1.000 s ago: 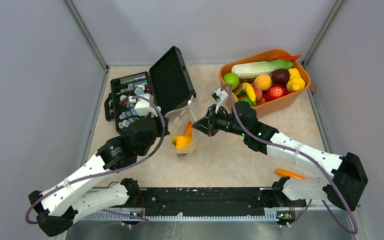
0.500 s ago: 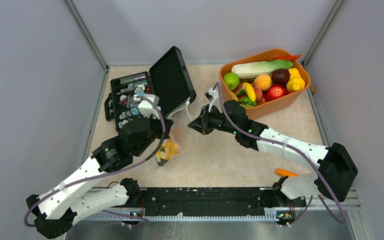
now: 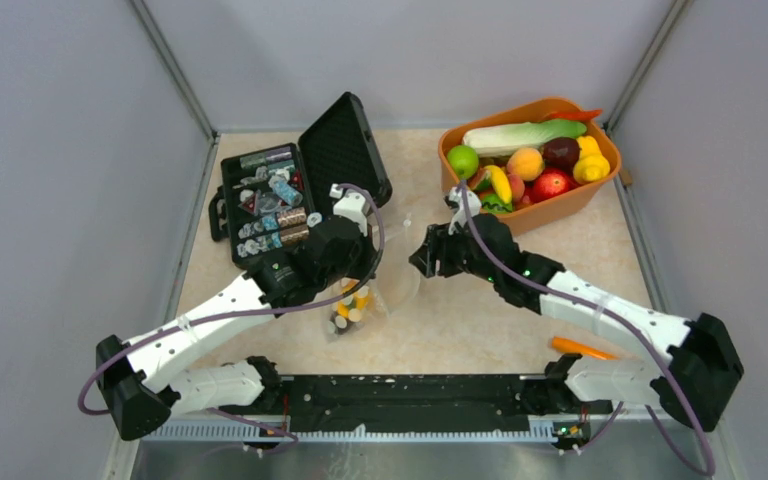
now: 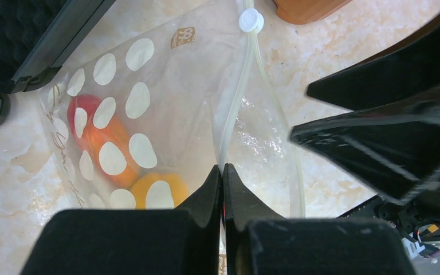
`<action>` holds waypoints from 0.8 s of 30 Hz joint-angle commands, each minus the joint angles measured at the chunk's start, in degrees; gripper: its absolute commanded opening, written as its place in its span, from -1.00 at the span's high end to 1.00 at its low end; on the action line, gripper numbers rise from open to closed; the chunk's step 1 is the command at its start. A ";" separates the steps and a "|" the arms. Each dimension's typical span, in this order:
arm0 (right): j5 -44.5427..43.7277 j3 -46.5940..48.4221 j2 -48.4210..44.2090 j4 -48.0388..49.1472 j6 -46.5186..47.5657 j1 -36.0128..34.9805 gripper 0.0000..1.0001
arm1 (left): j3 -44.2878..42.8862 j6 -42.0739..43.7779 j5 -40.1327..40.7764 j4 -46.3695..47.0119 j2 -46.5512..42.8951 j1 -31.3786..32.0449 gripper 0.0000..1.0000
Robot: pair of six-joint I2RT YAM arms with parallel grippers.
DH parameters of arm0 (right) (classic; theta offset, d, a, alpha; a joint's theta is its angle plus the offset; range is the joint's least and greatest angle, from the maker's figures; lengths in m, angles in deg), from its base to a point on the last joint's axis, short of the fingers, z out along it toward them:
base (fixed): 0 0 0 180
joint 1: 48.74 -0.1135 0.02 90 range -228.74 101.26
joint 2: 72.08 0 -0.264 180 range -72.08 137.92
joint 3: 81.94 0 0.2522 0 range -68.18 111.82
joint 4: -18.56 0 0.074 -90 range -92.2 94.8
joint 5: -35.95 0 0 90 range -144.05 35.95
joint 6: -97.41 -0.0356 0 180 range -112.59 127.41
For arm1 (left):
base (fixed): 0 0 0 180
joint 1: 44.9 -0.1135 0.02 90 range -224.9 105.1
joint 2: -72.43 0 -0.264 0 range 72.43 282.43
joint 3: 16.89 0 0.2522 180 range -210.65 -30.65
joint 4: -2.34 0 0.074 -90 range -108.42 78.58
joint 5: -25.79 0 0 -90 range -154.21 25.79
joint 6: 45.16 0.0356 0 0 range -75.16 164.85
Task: Place the food in the zip-top bag and seal the zipper
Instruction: Adjust the zipper food storage bag at the center of the board, then pick up the fake fruit from the bin.
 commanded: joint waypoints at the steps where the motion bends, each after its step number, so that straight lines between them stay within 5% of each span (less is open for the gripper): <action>1: -4.24 1.42 -8.35 -2.15 3.23 1.90 -0.20 | -0.41 -0.83 0.78 3.14 -1.67 -0.05 1.00; 8: -16.27 4.18 -15.83 -5.56 11.02 9.88 -0.11 | 0.66 -0.17 3.10 3.65 -5.02 -0.05 1.00; 16: -1.37 9.16 -6.23 -6.62 11.96 30.88 -0.08 | 1.57 -0.70 3.32 3.24 -6.74 -0.05 1.00; 24: -0.69 14.45 4.32 -5.08 13.66 34.05 0.00 | 1.61 -0.62 3.57 2.58 -6.93 -0.05 1.00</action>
